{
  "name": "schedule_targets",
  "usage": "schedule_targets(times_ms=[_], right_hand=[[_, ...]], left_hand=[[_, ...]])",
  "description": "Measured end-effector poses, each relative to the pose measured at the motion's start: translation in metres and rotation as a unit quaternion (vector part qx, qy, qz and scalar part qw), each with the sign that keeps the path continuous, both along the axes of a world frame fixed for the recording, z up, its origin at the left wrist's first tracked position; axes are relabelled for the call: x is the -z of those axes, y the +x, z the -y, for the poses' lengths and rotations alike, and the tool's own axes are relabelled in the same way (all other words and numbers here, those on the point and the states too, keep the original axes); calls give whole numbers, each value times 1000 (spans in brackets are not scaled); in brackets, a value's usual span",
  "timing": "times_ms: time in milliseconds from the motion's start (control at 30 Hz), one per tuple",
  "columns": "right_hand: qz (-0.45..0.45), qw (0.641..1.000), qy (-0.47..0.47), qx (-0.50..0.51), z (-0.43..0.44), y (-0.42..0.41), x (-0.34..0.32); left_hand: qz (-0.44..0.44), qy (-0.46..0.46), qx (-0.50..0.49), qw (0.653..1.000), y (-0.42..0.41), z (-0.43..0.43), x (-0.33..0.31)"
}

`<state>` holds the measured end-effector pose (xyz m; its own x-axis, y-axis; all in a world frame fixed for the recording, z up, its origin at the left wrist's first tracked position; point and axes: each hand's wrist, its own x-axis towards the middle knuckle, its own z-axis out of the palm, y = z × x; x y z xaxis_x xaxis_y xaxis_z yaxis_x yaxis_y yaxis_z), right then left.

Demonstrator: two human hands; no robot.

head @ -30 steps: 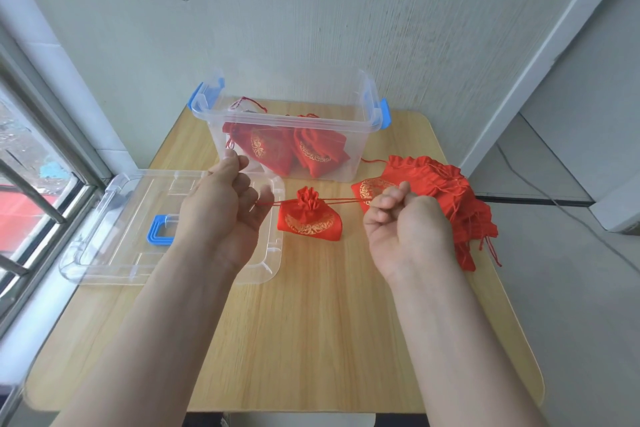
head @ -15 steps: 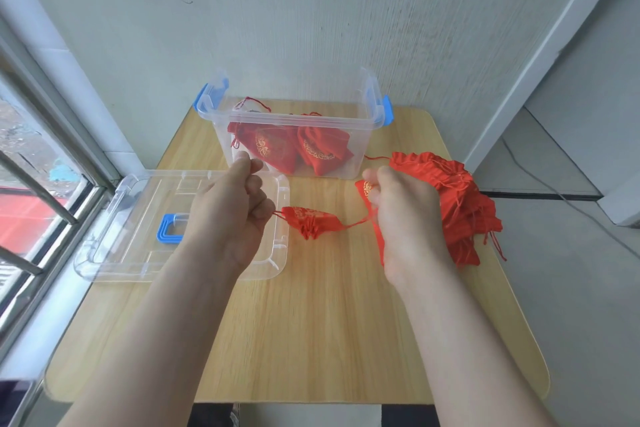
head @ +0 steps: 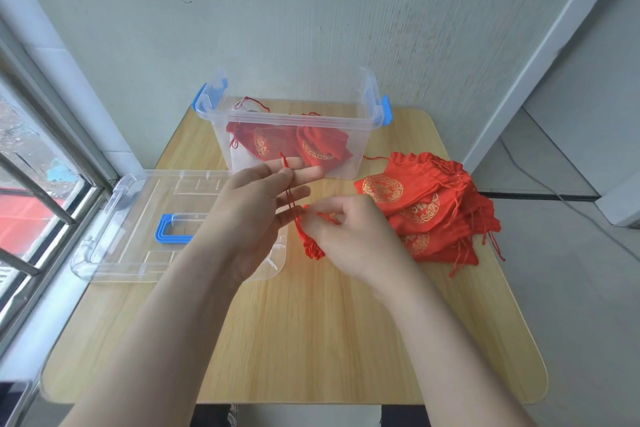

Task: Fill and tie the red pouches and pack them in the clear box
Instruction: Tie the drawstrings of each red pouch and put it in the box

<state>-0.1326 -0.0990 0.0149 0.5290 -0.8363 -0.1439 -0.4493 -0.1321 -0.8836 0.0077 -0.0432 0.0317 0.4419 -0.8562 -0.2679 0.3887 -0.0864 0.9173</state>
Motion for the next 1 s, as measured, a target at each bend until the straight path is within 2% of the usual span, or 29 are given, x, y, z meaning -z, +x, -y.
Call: schedule_targets(times_ms=[100,300,467,633,800,900,1000], right_hand=[[-24,999,-8,-34,-1,1,4],[-22,999,-41,-24,-1,3,4],[25,999,21,-16,-4,7,-4],[131,985,105,36,-2,5,-13],[133,981,131,55,-1,1,-18],[146,976,147,63,-1,0,-21],[168,966,152,121,5,1,-16]], left_hand=[[23,4,26,999,-2,-1,-2],[42,-16,52,998,-4,-3,-1],[-6,-12,41,999,-6,-2,1],[116,44,100,987,-3,-2,7],[259,74,171,948,-4,-9,3],[329,79,162,927,-6,-12,3],[353,87,144,920,-5,-11,9]])
